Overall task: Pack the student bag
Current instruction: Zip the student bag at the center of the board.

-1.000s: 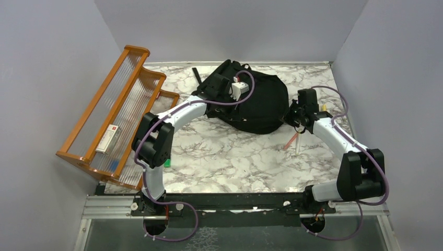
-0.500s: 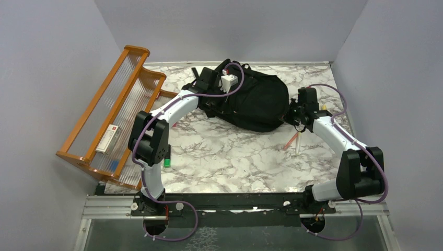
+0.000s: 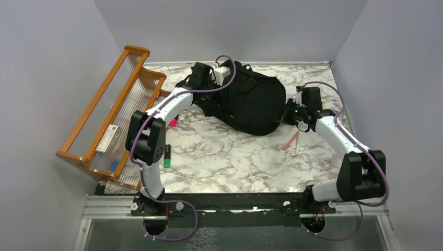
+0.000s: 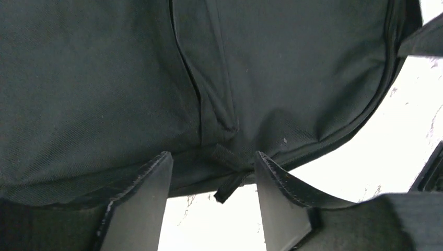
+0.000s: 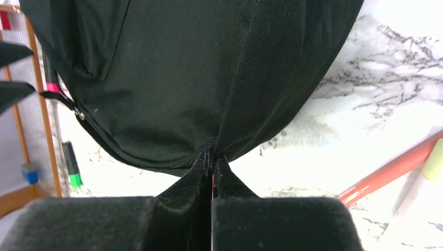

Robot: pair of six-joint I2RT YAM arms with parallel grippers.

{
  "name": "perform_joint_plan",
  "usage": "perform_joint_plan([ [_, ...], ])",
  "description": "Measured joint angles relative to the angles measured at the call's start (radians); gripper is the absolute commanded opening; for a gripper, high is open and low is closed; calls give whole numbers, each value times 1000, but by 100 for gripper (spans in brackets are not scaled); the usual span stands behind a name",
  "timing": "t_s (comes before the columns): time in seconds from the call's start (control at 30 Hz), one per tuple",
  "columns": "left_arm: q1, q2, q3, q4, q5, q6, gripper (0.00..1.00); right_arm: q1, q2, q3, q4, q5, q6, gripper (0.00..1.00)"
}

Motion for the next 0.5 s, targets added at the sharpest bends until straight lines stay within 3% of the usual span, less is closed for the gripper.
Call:
perform_joint_plan([
  [0.17, 18, -22, 0, 90, 0, -78, 64, 0, -51, 4, -85, -8, -14, 6],
  [0.5, 90, -42, -2, 177, -129, -158, 78, 6, -214, 5, -146, 336, -12, 14],
])
